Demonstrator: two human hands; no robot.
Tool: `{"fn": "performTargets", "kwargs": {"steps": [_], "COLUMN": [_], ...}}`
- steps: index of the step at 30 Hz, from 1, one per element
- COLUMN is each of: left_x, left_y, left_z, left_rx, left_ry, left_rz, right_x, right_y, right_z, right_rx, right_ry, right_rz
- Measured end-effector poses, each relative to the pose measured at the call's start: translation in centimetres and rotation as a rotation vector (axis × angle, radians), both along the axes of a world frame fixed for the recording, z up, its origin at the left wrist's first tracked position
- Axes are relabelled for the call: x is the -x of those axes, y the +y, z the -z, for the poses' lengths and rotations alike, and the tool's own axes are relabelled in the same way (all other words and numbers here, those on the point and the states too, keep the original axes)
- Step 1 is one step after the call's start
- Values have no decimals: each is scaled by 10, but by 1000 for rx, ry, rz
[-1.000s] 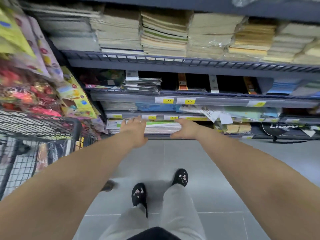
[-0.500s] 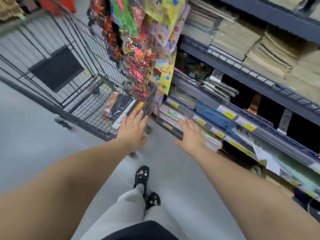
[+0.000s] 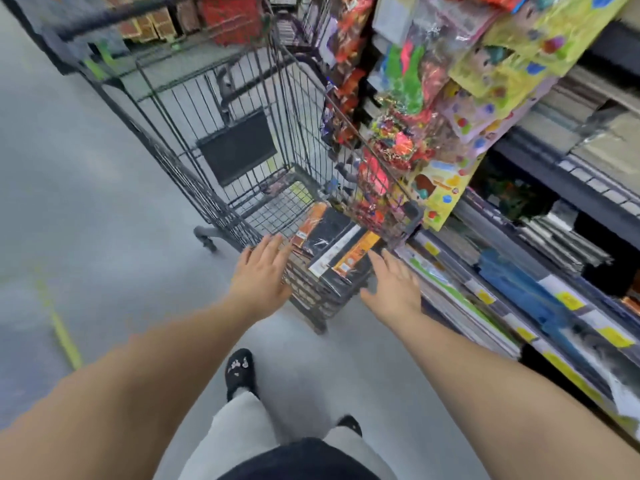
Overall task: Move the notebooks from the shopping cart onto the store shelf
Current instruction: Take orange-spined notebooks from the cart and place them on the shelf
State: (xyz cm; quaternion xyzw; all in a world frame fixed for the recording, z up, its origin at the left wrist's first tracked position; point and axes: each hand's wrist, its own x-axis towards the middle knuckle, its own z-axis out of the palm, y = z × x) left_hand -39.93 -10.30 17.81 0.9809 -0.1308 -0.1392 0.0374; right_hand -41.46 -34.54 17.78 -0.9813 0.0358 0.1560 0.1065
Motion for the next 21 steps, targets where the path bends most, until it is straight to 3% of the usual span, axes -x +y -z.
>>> {"fn": "performTargets", "kwargs": {"steps": [10, 21], "left_x": [-105, -198], "left_y": [88, 65], "left_z": [-4, 24], "left_rx": [30, 62], "left_ry": [-1, 142], "left_rz": [189, 292], "right_x": [-60, -122], "right_y": [105, 107], "right_z": [21, 41], "right_rx": [-78, -110], "right_ry": [2, 98], "right_rz": [233, 383]}}
